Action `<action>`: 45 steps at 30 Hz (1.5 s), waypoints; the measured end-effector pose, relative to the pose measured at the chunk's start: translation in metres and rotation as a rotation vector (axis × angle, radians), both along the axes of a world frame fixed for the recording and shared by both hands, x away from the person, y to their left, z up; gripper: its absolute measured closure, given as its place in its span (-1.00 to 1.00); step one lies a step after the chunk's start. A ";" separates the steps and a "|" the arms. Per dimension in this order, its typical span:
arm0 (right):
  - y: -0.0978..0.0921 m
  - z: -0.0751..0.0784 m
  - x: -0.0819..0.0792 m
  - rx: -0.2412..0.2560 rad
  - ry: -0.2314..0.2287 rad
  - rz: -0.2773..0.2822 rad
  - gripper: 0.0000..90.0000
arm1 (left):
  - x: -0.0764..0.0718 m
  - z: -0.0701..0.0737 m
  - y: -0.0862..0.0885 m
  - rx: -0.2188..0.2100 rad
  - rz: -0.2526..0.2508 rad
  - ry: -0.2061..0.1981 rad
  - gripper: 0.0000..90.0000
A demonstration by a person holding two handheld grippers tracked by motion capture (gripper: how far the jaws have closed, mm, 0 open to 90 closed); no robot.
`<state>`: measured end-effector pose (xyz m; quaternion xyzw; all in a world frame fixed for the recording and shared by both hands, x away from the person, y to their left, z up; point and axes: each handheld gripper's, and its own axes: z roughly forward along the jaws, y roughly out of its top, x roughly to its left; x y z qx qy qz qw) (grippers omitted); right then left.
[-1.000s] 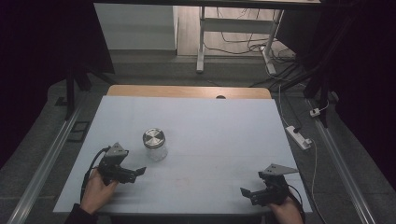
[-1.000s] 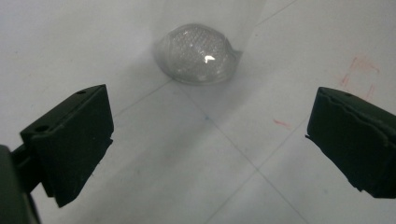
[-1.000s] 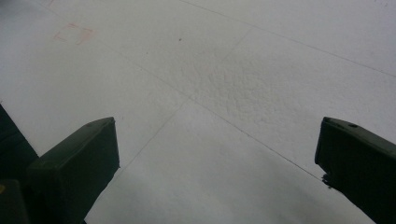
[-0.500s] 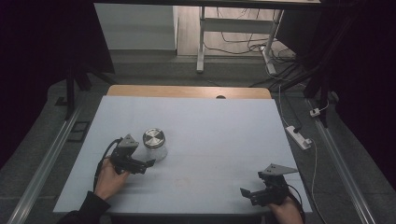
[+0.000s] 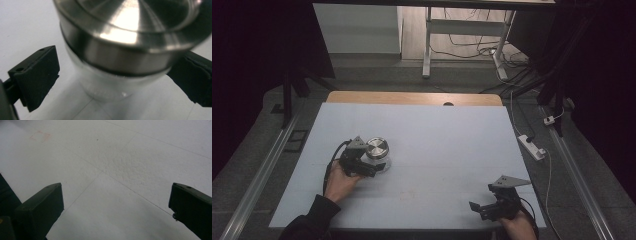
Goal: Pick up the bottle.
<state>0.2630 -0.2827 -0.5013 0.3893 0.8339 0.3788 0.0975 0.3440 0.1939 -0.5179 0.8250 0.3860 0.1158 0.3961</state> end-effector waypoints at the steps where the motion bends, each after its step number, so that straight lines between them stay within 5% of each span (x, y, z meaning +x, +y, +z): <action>1: 0.000 0.000 0.000 0.000 0.000 0.000 -1.00 | 0.001 0.000 -0.001 -0.003 -0.004 0.001 -1.00; 16: 0.000 0.000 0.000 -0.004 0.004 0.003 -1.00 | 0.007 0.000 -0.010 0.050 -0.043 -0.048 -0.67; 35: 0.000 0.000 0.000 -0.003 0.003 0.005 -1.00 | 0.009 0.005 -0.011 0.053 -0.013 -0.024 -0.66; 45: 0.000 0.000 0.000 -0.002 0.004 0.004 -1.00 | 0.005 0.023 -0.010 0.047 -0.015 -0.062 -0.66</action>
